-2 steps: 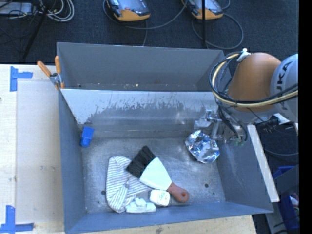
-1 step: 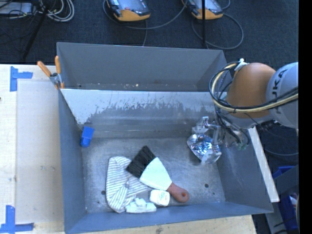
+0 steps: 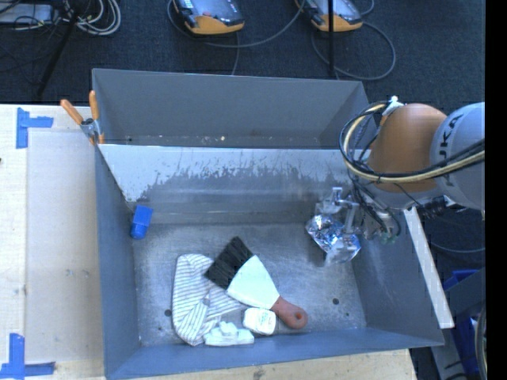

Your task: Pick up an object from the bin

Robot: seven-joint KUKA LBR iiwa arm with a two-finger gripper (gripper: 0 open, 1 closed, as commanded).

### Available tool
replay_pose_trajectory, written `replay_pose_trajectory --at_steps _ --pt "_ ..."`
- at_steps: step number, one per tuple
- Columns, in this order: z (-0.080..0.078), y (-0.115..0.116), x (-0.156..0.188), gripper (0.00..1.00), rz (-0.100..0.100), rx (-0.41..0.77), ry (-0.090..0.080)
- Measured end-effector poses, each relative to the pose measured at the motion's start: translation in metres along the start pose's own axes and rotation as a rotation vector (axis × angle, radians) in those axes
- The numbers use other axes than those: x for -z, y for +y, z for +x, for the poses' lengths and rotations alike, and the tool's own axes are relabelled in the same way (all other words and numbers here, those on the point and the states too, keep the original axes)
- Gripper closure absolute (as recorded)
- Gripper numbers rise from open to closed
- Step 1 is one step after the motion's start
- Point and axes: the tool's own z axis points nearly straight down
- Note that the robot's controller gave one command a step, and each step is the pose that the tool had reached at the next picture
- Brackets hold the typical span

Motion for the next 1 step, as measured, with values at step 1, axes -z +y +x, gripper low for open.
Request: replay_pose_trajectory --at_steps 1 --pt "-0.0116 -0.0155 -0.0002 1.00 -0.020 -0.102 0.014"
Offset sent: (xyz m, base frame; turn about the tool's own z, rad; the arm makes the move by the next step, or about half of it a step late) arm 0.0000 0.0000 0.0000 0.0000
